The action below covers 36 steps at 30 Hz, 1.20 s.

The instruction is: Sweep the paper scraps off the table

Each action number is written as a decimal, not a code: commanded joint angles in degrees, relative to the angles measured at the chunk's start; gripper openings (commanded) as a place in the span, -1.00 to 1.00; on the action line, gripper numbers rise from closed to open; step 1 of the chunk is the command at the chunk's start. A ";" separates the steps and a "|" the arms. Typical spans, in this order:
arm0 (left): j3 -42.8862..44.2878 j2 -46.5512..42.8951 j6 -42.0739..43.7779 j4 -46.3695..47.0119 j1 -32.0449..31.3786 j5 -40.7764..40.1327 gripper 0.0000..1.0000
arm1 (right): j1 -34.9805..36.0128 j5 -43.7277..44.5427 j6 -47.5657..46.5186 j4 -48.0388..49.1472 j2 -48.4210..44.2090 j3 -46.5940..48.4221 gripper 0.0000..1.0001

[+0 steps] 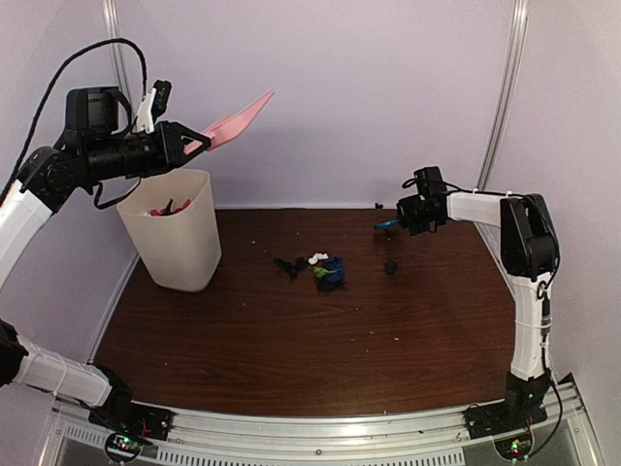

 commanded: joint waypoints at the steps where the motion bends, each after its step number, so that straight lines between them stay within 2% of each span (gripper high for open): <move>1: -1.70 -1.60 5.61 2.04 -1.99 -1.73 -1.00 | -0.75 -3.26 3.89 1.74 3.23 1.94 -1.00; 8: -4.81 -1.56 6.36 2.08 -2.43 -3.36 -1.00 | -0.75 -4.93 3.19 -6.36 1.33 -1.06 -1.00; 15: -5.66 -0.09 6.71 2.69 -3.21 -3.06 -1.00 | -0.51 -8.18 2.00 -10.00 -5.46 -12.02 -1.00; 20: -7.06 0.31 7.18 3.62 -4.45 -3.14 -1.00 | -0.03 -10.32 2.07 -6.96 -13.81 -25.59 -1.00; 26: -8.50 0.68 8.21 3.71 -6.76 -3.80 -1.00 | 2.44 -10.76 -0.84 -9.26 -22.79 -35.18 -1.00; 36: -15.17 -1.50 11.01 3.60 -10.40 -6.76 -1.00 | 11.46 -10.31 1.00 -13.67 -41.90 -52.38 -1.00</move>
